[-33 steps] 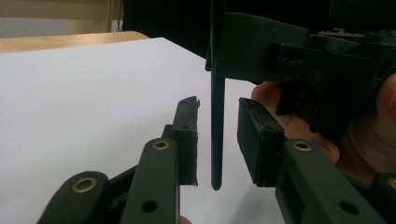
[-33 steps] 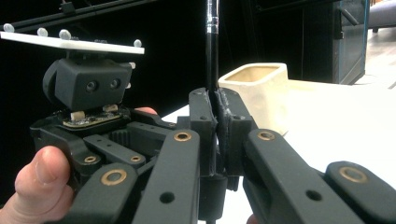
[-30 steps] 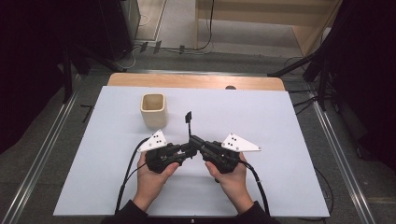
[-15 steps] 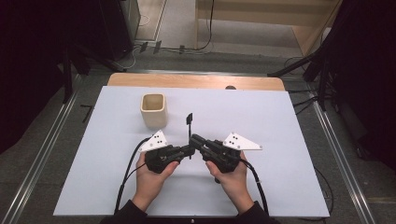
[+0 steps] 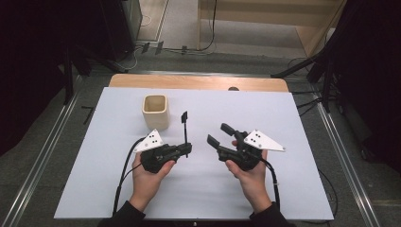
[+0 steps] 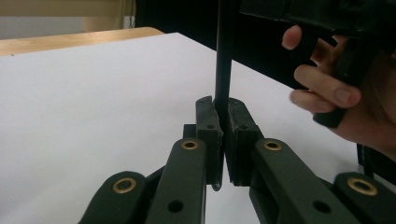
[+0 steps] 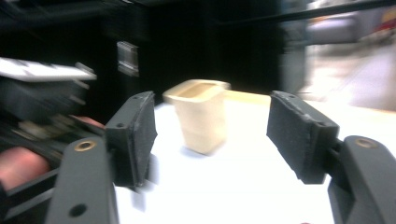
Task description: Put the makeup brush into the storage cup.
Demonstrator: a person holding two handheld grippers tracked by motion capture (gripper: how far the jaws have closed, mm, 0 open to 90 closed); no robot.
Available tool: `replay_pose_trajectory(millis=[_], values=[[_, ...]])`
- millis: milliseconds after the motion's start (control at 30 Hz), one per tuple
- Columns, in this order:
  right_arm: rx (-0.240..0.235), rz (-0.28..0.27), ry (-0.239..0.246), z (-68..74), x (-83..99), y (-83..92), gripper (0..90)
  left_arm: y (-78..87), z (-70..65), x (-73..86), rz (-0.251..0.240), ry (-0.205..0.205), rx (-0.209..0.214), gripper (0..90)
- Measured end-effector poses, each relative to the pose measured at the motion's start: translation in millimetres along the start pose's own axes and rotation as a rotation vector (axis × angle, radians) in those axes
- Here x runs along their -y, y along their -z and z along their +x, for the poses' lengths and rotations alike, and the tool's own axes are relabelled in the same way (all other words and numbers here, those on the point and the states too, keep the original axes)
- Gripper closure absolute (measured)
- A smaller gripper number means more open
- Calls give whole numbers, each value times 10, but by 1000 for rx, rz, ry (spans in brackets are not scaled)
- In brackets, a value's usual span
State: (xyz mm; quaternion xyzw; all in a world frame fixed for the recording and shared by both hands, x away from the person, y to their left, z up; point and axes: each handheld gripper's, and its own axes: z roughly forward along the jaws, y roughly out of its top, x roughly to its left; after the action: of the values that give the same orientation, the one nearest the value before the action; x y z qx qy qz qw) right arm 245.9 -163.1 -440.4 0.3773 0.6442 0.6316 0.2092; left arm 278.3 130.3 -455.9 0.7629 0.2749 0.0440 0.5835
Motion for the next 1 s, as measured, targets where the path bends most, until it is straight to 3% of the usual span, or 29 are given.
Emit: replay_pose_trajectory(millis=[33,167,200,367,400,600,733,1000], values=[[18,-9,14,-37,5,54,301,10,12,-3,-1,-2,-4,863],[46,24,-8,-186,51,271,226,36,37,-11,-10,-3,-16,862],[45,37,-1,-224,79,325,151,41,39,-13,-11,-3,-19,862],[52,54,43,-351,178,540,29,64,56,-20,-14,-5,-32,862],[64,51,50,-415,206,659,0,79,70,-27,-17,-6,-39,862],[146,29,44,-593,244,913,0,162,112,-59,-31,-16,-75,862],[171,55,73,-675,316,1015,0,256,157,-100,-56,-21,-108,862],[193,73,68,-793,421,1146,0,428,315,-210,-92,-15,-158,862]])
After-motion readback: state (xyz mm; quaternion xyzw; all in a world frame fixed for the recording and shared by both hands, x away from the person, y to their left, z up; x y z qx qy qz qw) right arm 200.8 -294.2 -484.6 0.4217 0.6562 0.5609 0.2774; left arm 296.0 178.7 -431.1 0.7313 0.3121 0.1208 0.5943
